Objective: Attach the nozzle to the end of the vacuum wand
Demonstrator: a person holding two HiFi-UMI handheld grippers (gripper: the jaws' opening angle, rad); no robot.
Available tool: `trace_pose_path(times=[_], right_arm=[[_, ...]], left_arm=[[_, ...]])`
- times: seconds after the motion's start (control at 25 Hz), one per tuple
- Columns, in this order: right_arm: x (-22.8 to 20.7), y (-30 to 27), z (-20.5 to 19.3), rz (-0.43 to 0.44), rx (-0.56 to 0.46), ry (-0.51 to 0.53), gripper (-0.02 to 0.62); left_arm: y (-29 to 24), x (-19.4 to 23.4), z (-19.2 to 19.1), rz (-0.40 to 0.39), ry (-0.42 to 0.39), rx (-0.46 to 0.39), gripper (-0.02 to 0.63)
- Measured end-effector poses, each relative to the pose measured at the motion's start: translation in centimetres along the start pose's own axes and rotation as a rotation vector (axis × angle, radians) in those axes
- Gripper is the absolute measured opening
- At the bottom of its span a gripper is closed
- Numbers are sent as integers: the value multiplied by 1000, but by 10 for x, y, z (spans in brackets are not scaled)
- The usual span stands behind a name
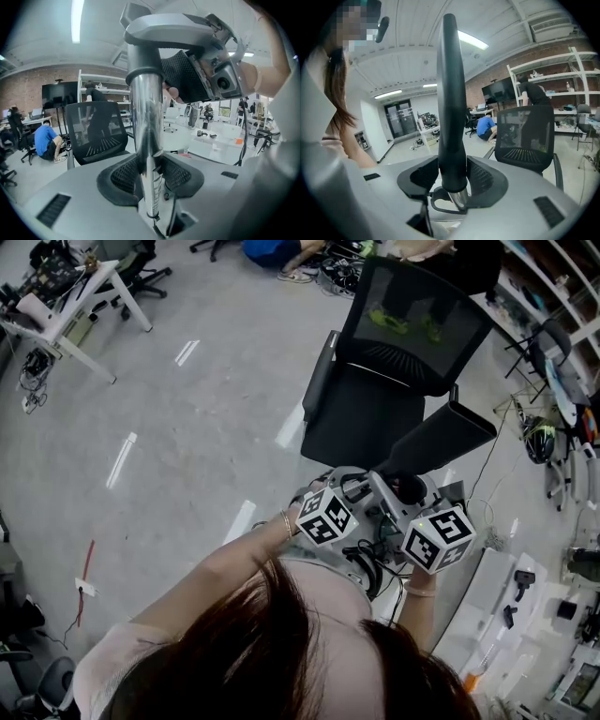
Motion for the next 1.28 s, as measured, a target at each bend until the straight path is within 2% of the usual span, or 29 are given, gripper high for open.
trace_pose_path(times=[0.16,0.24,0.56,0.84,1.16,1.28], right_arm=[[-7,-1,4,86,37,-2,183],[-9,-4,6,92,40,2,183],[0,-10,3,-94,-51,-25,184],[8,-12,0,-223,-99,-60,184],[22,-14,-1,-350,-106,-87,183],[26,-15,0,-362,-120,-96,183]], left_arm=[[-1,3,0,-23,-3,-5,160],[-1,6,1,-25,-5,-2,160],[-1,12,-1,-13,-8,16,160],[1,13,-1,-4,-15,24,160],[7,13,-3,1,-22,28,160],[10,15,-4,-9,-22,20,160]])
Point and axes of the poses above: the fingertips, and each gripper's own axes: y backward along the fingers, x to its left, z out of its top, the point moved 7 cm from there along y, backward along the fingers, and after that the axes turned 3 degrees about x, right-handed, at the moved point
